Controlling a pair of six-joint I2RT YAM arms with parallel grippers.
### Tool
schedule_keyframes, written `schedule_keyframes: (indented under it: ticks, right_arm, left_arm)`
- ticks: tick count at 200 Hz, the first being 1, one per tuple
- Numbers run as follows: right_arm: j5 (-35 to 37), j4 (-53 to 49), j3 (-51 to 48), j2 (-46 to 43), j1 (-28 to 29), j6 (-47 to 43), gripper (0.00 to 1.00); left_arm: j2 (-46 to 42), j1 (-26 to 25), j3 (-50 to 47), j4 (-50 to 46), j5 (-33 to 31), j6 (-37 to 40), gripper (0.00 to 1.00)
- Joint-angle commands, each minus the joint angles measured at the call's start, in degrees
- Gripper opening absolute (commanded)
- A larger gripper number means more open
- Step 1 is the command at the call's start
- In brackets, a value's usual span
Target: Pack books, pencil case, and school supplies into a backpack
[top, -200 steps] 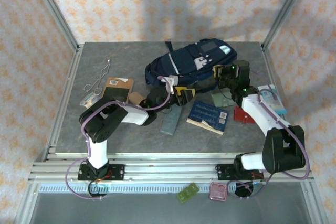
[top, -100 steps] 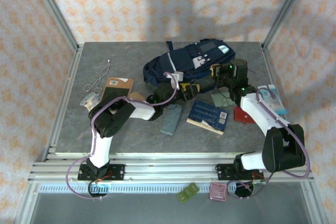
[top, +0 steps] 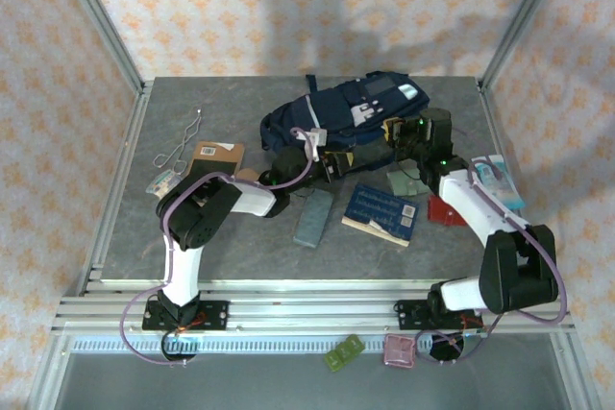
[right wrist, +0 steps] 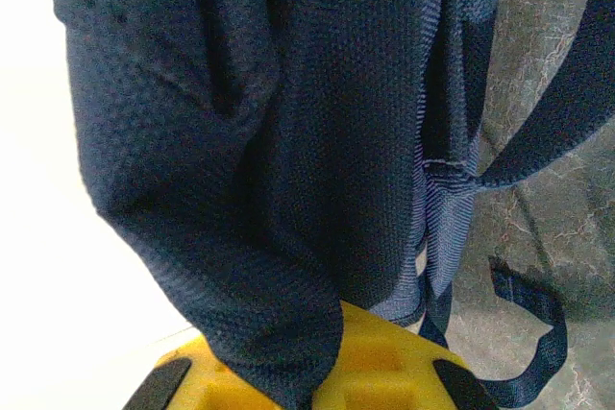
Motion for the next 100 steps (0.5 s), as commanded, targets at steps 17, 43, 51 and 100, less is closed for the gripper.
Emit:
schedule_keyframes:
  ticks: [17, 43, 51, 100]
  right_arm:
    - [-3.54, 3.91, 3.15, -0.49, 0.99, -0.78, 0.00]
    - [-3.68, 3.63, 2.86, -0.40, 1.02, -0.98, 0.00]
    - [-3.84, 3.67, 2.81, -0.31, 1.02, -0.90, 0.00]
    - [-4.10, 3.80, 2.72, -0.35, 1.07, -1.00, 0.00]
  left_arm:
    - [-3.25, 0.50, -0.16, 4.41, 4.06, -0.70, 0.33]
    - [-3.34, 0.89, 0.02, 5.00, 4.42, -1.22, 0.31]
    - [-3.19, 0.90, 0.30, 5.00, 4.87, -1.25, 0.23]
    - [-2.84, 0.94, 1.25, 3.23, 4.25, -0.82, 0.33]
